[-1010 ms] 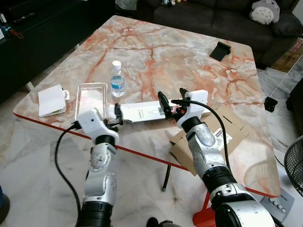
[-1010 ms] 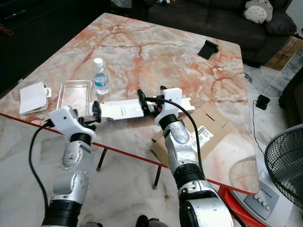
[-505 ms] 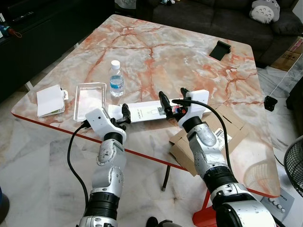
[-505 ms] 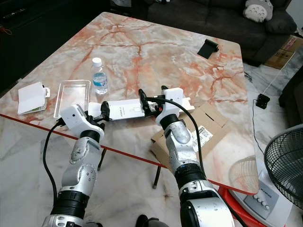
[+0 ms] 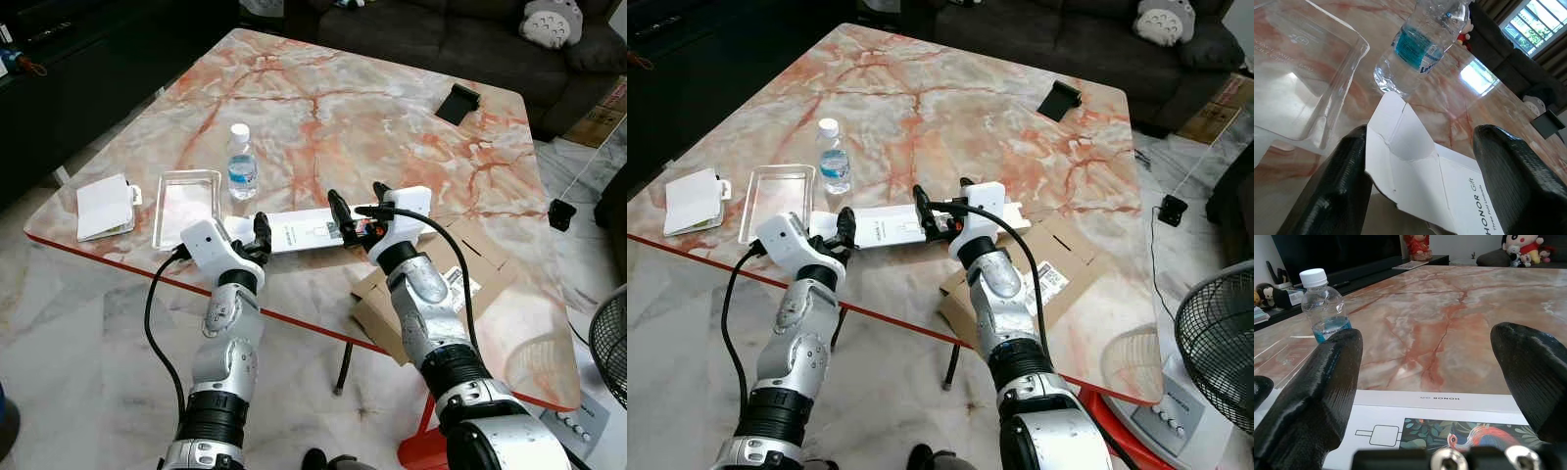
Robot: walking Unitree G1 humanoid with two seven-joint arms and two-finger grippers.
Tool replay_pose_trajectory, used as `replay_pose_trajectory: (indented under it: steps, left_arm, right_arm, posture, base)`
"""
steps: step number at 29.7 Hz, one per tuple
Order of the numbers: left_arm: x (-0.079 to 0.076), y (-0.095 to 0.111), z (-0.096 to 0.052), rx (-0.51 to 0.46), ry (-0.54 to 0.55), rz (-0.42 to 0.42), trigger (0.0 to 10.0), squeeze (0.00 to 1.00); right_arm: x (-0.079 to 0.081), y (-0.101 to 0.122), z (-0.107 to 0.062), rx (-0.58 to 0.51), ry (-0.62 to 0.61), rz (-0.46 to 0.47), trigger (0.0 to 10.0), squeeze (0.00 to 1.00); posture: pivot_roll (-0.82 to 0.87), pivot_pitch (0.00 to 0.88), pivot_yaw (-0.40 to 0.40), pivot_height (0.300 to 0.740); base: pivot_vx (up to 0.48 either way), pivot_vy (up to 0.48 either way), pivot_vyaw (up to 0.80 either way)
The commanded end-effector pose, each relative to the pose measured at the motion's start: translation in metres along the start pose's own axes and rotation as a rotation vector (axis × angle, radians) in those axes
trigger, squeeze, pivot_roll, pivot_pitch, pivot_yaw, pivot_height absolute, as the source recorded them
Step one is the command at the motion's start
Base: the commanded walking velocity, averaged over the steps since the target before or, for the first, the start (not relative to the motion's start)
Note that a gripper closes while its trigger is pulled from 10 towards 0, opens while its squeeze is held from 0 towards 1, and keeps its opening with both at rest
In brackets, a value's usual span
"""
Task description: Picking trash to rubbish bin
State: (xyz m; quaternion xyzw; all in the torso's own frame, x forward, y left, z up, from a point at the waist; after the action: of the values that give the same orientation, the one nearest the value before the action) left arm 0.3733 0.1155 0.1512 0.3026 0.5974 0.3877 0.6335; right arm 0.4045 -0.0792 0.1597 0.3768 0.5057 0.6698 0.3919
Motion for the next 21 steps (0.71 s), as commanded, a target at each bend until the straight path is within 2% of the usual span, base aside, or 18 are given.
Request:
replay_pose_trajectory:
  steps: [1, 21]
  left_arm:
    - [-0.0067, -0.0012, 0.001, 0.009, -0.014, -0.002, 0.0, 0.0]
    - [-0.0062, -0.0072, 0.0011, 0.032, -0.001, -0.014, 0.0, 0.0]
  right_arm:
    - [-0.0048, -0.0015, -0.003, 0.004, -0.014, -0.006, 10.0, 0.0]
    - [-0.0059, -0.0017, -0.0026, 0.011, -0.01, -0.009, 10.0, 0.0]
  posture:
    - [0.07, 0.161, -0.139, 0.74]
    - [0.07, 0.154, -0.145, 0.74]
  base:
    - [0.0, 0.0, 0.0]
    - [0.0, 0.0, 0.0]
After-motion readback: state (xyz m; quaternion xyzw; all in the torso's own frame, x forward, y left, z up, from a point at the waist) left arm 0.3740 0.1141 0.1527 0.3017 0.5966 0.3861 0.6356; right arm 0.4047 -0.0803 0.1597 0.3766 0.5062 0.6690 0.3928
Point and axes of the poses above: a point about 5 cm out from each wrist's last joint towards the gripper, its own z axis pointing out of the wrist towards the gripper, its own y axis along the axis of the wrist's last joint, x = y × z, the point moved 4 cm from there along z, pointing out of the wrist towards the gripper
